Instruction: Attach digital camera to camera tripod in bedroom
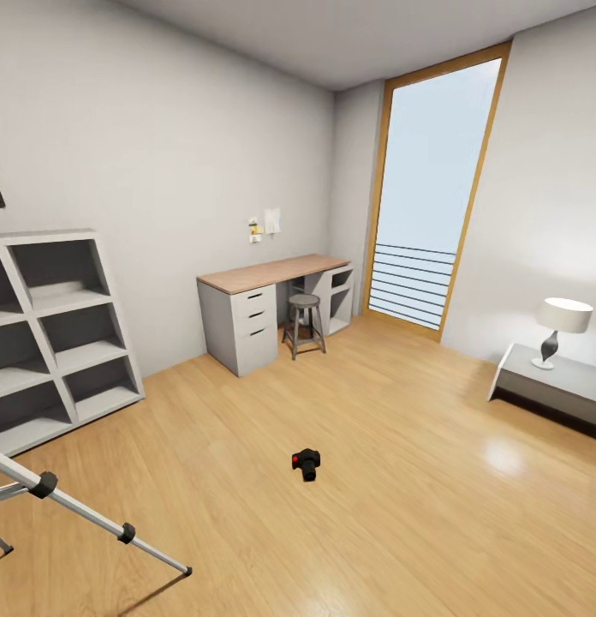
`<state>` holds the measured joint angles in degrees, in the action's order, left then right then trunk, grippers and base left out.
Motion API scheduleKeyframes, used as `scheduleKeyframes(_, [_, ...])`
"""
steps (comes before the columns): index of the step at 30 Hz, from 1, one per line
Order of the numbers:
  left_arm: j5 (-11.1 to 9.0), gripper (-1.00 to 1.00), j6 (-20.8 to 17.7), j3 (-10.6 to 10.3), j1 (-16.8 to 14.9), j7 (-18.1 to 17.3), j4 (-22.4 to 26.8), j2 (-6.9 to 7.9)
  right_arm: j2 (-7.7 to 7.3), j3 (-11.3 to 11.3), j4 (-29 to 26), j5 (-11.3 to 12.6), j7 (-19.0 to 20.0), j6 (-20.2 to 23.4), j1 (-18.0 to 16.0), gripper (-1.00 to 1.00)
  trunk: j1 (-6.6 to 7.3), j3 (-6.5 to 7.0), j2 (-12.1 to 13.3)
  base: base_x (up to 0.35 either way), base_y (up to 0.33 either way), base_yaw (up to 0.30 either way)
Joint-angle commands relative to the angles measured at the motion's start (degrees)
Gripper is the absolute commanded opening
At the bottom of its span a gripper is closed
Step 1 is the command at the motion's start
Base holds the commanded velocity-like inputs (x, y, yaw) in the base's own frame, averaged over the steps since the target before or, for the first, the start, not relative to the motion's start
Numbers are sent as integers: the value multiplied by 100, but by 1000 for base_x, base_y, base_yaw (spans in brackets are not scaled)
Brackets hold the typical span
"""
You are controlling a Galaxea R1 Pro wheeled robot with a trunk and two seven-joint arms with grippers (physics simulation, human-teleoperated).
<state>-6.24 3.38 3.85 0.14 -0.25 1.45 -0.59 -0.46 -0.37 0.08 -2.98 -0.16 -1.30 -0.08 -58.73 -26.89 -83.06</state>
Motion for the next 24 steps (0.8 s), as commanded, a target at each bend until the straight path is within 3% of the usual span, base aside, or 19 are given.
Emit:
scheduleKeyframes(1, [-34, 100, 7, 35, 2, -2, 5, -2, 0, -6, 1, -30, -2, -15, -1, 100, 0, -4, -2, 0, 0, 0])
scheduleKeyframes(9, [-35, 100, 12, 37, 3, 1, 5, -3, 17, -18, 1, -23, -2, -8, -1, 100, 0, -4, -2, 0, 0, -49])
scheduleKeyframes(24, [-86, 100, -2, 22, 3, -1, 5, -2, 19, -25, 1, -19, -2, -10, -1, 100, 0, -4, -2, 48, 0, -222])
